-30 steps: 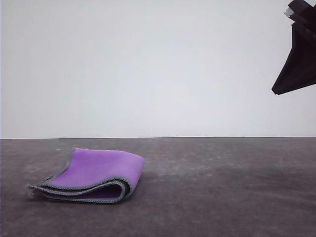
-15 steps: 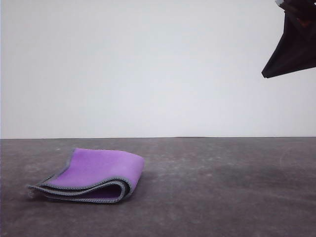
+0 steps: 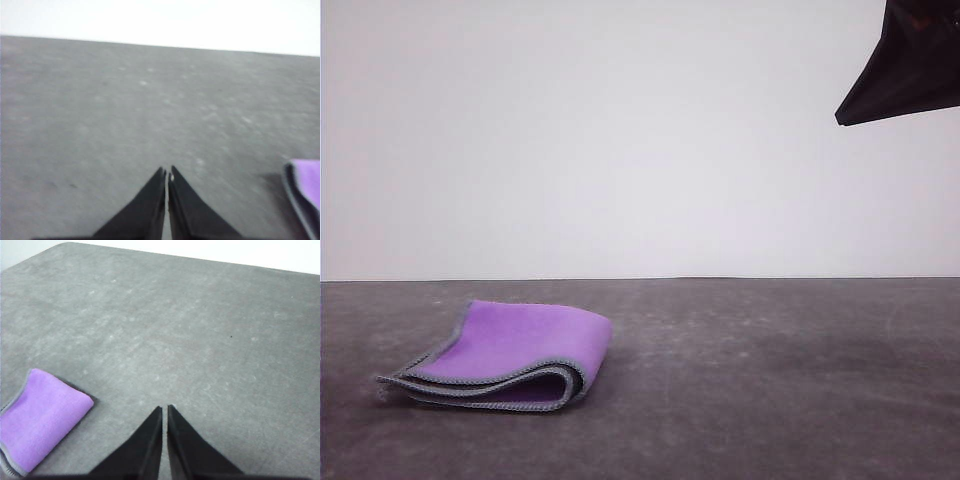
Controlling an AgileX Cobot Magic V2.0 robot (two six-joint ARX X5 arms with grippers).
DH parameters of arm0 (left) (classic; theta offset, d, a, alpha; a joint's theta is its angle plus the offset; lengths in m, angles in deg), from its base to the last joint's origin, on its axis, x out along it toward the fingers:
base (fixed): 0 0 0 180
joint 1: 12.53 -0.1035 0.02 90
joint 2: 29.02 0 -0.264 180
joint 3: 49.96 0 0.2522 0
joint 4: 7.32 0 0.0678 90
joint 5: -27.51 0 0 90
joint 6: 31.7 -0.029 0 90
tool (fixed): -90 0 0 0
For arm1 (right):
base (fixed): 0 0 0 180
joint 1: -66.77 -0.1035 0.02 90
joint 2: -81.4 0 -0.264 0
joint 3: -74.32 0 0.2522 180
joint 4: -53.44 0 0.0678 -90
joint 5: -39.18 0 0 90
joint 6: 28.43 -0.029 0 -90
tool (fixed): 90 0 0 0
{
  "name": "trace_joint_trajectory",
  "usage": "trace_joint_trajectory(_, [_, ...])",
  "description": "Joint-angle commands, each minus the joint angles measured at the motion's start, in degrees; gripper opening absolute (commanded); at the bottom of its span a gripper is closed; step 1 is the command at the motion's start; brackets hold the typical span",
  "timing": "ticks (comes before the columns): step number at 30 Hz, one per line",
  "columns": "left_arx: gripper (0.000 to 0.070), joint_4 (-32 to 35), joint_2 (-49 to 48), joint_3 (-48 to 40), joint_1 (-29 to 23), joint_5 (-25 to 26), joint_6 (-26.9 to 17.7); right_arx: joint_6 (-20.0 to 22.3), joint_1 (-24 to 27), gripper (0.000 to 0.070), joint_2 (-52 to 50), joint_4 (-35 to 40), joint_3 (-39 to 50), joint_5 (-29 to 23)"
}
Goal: Fold clothes
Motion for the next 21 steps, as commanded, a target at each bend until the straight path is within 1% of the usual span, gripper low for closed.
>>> trace_joint_trajectory(1, [0.0000, 0.7, -0.1, -1.2, -0.1, -1.0, -1.3, 0.4, -0.3, 0.0013, 0.3, 1.2, -0.5, 0.0])
trace_joint_trajectory(6, [0.0000, 0.8, -0.1, -1.2, -0.1, -0.8, -1.1, 0.4, -0.3, 0.0013, 0.3, 2.6, -0.5, 0.0])
trace_joint_trajectory(21, [0.0000, 0.8, -0.1, -1.2, -0.1, -0.8, -1.1, 0.4, -0.3, 0.0013, 0.3, 2.6, -0.5, 0.0])
